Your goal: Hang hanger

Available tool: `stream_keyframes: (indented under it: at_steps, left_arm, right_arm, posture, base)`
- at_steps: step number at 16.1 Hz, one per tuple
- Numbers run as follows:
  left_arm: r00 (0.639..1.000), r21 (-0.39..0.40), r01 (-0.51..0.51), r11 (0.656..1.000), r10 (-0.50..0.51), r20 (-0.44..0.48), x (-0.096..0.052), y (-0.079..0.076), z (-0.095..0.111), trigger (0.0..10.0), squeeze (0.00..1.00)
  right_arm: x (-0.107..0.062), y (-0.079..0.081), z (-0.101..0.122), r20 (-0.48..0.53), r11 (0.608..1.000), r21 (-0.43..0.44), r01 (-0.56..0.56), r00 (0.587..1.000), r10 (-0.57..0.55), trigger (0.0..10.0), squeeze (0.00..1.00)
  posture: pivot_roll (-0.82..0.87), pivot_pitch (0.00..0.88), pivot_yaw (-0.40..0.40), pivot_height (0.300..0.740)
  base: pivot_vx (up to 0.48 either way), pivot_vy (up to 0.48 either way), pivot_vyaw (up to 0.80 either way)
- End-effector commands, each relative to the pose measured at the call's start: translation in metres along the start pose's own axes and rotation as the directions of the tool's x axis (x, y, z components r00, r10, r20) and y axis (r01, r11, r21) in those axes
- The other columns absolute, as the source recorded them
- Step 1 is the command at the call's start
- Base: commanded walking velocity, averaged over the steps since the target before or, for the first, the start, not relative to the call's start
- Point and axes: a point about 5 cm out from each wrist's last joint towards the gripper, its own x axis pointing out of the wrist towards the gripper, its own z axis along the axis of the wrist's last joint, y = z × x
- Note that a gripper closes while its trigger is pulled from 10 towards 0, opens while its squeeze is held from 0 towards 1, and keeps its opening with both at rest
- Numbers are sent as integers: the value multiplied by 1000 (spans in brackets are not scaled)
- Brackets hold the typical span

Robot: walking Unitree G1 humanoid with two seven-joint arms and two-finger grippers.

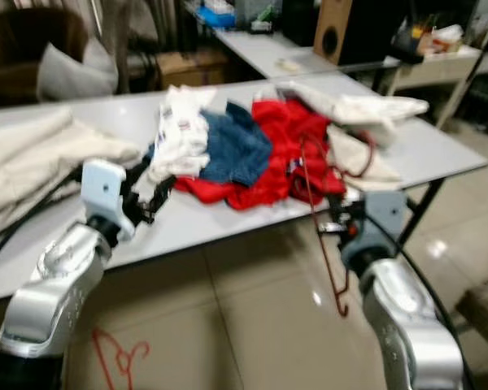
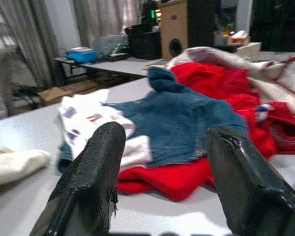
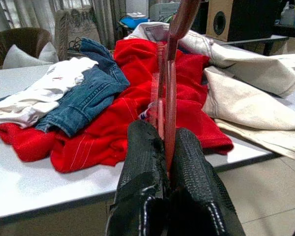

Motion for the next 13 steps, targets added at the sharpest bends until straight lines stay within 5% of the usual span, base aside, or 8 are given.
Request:
stream_keyframes:
  at_steps: [1,10,13]
  left_arm:
    - [1000,18,-21,1000,21,-10,0,7,-1,10000,0]
    - [998,26,-57,998,58,-14,-5,11,0,10000,0]
    - [998,23,-65,998,65,-15,-4,12,-2,10000,0]
  right_arm:
    - [3,6,5,31,1000,0,-26,999,26,10000,0]
    - [7,12,4,29,997,14,-74,997,74,10000,0]
    - [6,13,4,8,994,-58,-94,995,95,10000,0]
  posture:
    - [-122,0,-22,740]
    - [-101,0,-47,740]
    - [-110,0,-45,740]
  base:
    - [292,0,0]
    - [303,0,0]
    - [310,0,267]
